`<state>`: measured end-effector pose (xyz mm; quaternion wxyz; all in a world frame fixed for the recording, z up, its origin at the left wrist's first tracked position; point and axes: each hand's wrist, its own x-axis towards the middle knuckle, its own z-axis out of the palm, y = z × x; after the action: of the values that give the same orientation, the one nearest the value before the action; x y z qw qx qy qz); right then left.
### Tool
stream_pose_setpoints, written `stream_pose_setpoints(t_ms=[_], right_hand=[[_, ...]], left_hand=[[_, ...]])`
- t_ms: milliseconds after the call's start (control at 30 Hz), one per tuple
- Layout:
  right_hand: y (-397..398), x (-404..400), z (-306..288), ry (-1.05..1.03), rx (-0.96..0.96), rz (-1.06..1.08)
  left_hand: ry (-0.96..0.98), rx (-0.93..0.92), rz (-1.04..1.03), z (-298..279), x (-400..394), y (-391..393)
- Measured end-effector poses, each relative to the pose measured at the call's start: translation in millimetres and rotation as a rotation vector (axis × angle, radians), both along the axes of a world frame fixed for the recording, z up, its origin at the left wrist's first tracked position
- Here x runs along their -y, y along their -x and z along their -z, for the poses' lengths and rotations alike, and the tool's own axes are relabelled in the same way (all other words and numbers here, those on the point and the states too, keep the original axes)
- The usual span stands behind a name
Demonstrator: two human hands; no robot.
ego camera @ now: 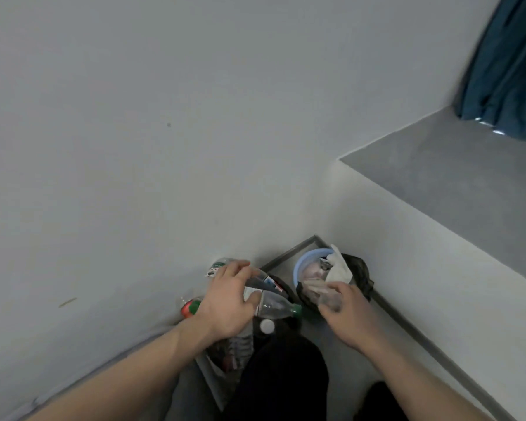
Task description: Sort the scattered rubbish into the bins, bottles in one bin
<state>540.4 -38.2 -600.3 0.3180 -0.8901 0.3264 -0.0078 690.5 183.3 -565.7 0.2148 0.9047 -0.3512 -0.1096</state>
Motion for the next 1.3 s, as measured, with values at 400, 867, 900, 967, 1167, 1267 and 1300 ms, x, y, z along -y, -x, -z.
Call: stream_pose_setpoints(t_ms=[400, 867, 900, 967, 1167, 1267, 1300], right_hand=[[48, 126, 65, -0.205, -0.387, 0.209], [-31, 160, 172, -0.746, -0.424, 0.435], [-34, 161, 175, -0.768, -0.414, 0.458], [-40, 162, 182, -0.790, -0.400, 0.476], [-76, 143, 183, -0.843, -0.322, 0.474], [-86, 136, 215, -0.749, -0.238, 0.398], [-84, 133, 226, -0.695, -0.233, 0.383]], left_hand=[[-0.292, -0.461, 0.154, 71, 203, 53], [-0.654, -0.559, 0.145, 197, 251, 41], [-0.667, -0.553, 0.155, 200, 251, 40], [-0.695, -0.543, 0.168, 203, 250, 39], [-0.731, -0.464, 0.236, 212, 246, 39], [-0.766, -0.391, 0.292, 213, 242, 40], [-0.774, -0.393, 0.296, 210, 240, 38]])
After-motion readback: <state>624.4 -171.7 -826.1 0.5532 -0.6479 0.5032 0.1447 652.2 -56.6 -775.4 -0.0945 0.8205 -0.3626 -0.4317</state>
